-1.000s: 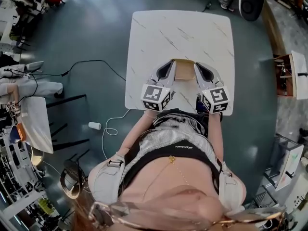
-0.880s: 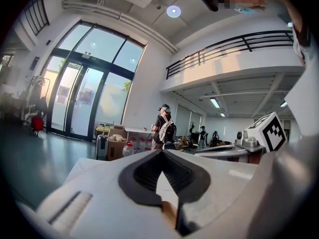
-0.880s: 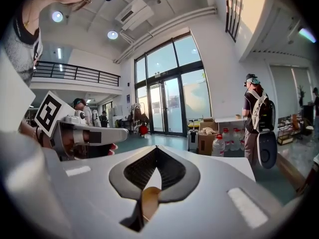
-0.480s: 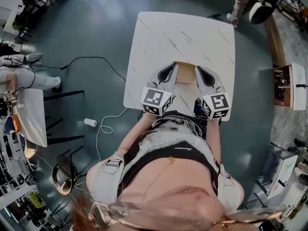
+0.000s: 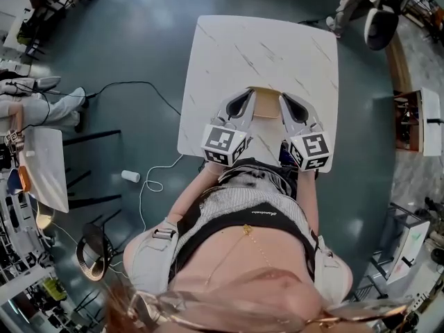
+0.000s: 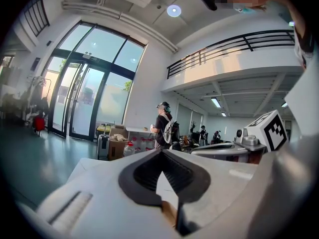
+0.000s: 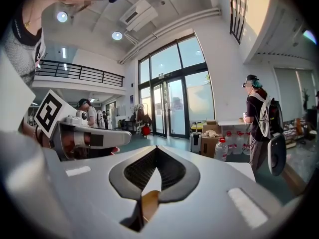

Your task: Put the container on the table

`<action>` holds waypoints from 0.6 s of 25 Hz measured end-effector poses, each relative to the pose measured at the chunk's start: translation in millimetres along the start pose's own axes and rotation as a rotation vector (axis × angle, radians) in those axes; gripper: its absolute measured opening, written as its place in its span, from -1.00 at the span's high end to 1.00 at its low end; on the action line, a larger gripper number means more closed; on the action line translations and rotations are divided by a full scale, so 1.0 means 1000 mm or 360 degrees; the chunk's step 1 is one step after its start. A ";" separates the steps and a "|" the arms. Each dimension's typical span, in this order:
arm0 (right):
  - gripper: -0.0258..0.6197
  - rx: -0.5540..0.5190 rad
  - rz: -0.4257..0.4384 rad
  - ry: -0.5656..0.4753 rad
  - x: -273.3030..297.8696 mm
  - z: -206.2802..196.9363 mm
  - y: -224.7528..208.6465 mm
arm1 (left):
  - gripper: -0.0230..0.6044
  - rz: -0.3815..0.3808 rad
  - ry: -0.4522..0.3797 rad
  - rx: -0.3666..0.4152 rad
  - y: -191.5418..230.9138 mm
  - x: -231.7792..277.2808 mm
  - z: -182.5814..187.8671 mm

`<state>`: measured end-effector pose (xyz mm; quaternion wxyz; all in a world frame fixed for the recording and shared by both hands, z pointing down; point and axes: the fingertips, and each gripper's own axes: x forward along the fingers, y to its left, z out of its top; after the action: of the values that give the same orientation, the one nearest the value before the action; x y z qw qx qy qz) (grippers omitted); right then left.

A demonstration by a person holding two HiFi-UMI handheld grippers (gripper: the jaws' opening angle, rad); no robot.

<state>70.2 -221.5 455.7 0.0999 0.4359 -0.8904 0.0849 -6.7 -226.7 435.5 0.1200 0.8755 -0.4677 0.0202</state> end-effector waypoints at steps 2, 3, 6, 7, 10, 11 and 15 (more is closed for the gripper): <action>0.84 -0.0002 -0.0008 -0.0001 0.000 0.001 -0.001 | 0.93 0.0004 0.0000 0.0002 0.001 0.000 0.001; 0.84 -0.0004 -0.0013 0.0000 0.000 0.001 -0.002 | 0.93 0.0004 0.0001 0.0003 0.001 0.000 0.000; 0.84 -0.0011 -0.0024 0.0003 -0.001 0.001 -0.004 | 0.93 0.0000 0.0006 0.0003 0.001 0.001 -0.001; 0.84 -0.0012 -0.0025 0.0002 -0.001 0.001 -0.004 | 0.93 -0.0001 0.0008 0.0003 0.001 0.001 -0.001; 0.85 -0.0007 -0.0024 0.0002 -0.001 0.002 -0.003 | 0.93 -0.0002 0.0011 0.0000 0.001 0.001 -0.002; 0.85 -0.0007 -0.0023 0.0003 -0.001 0.002 -0.003 | 0.93 -0.0003 0.0010 0.0000 0.000 0.001 -0.002; 0.85 -0.0009 -0.0018 0.0006 -0.003 0.001 -0.001 | 0.93 -0.0014 0.0018 0.0001 -0.003 0.001 -0.003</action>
<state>72.4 -220.3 453.6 0.1033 0.4404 -0.8880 0.0828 -2.8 -225.3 438.1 0.1225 0.8775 -0.4630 0.0248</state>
